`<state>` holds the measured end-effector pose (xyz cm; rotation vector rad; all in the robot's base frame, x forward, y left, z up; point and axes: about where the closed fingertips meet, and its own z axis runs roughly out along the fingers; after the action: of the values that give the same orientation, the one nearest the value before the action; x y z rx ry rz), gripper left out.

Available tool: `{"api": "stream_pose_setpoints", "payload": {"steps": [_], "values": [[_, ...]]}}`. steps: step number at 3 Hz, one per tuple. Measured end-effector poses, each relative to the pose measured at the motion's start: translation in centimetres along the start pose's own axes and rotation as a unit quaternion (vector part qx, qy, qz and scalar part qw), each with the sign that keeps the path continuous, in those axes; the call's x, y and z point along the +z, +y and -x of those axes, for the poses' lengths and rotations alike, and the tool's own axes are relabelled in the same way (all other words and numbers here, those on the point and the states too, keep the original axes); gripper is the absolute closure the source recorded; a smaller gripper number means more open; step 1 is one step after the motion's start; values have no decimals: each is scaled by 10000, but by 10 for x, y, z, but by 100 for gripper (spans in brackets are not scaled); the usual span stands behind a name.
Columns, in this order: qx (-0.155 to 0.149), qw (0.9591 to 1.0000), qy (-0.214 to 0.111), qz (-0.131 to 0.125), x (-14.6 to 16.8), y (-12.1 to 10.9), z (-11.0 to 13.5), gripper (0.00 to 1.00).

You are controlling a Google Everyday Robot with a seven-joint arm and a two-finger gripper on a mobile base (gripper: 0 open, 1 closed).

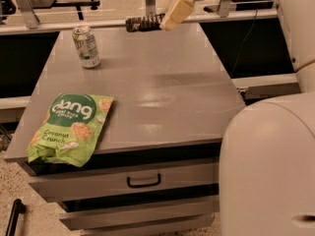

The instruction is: Move rxbar chocolate near green rice chip bag

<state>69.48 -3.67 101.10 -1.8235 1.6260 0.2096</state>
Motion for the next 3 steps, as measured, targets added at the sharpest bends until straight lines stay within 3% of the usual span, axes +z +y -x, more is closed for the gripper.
{"api": "stream_pose_setpoints", "payload": {"steps": [1,2,3], "values": [[-71,9998,-106,124,10,11,6,100],[-248,9981,-521,-226,-16,41,51,100],[-163,9955,-829,-419,-33,85,97,100]]}}
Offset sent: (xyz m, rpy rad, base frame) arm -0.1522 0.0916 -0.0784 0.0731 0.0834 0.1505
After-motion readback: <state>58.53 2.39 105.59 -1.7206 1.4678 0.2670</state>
